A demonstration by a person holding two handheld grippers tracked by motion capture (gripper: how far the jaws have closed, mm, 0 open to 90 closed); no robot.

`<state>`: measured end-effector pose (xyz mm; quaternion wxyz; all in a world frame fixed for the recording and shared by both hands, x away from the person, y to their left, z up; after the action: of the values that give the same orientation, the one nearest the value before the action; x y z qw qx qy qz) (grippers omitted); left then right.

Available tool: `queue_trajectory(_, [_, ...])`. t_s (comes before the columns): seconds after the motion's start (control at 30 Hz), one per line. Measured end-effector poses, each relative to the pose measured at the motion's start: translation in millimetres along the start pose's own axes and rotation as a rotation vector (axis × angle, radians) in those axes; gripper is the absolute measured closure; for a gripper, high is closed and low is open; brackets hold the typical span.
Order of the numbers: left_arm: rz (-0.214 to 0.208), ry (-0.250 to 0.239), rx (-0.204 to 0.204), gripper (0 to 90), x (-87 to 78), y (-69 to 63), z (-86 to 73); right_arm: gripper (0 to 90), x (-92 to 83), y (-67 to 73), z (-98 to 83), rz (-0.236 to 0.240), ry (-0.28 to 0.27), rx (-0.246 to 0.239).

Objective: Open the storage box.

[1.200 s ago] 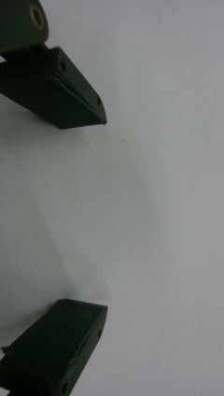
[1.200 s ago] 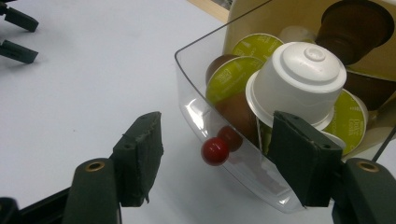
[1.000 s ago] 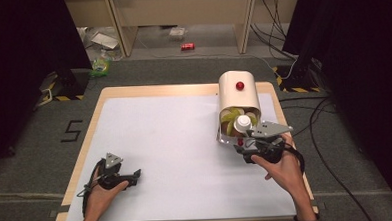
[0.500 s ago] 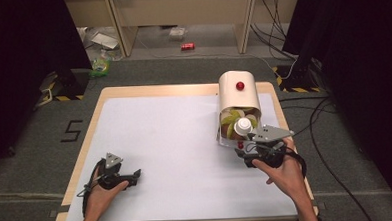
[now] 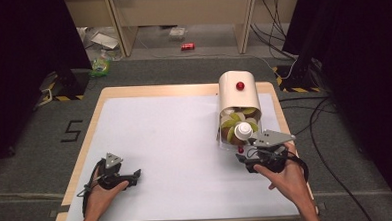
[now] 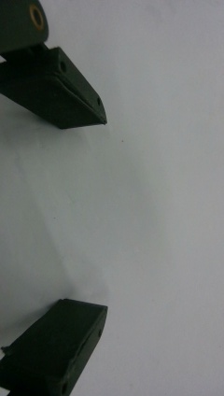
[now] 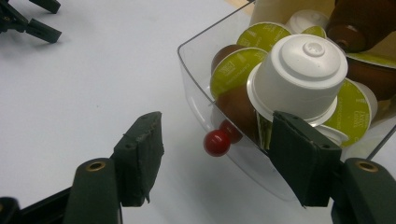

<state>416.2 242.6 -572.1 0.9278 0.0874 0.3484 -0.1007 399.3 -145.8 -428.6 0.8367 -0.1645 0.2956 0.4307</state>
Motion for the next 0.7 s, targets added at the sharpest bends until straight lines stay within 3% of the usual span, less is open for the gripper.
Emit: queue_trajectory(0.7, [0.0,0.0,0.001,7.5,0.0,0.0,0.0,37.3,-5.5,6.5,-10.4,0.013,0.013,0.009])
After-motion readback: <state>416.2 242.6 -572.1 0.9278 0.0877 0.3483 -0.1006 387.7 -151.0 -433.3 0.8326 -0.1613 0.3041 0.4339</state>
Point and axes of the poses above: each handheld gripper's, and its own axes: x roughly forward along the jaws, z roughly out of its top, y roughly to its left, the point moved 10 cm from there along x, roughly forward along the jaws, and after that the axes turned 10 degrees about z, right-handed, at the moved point
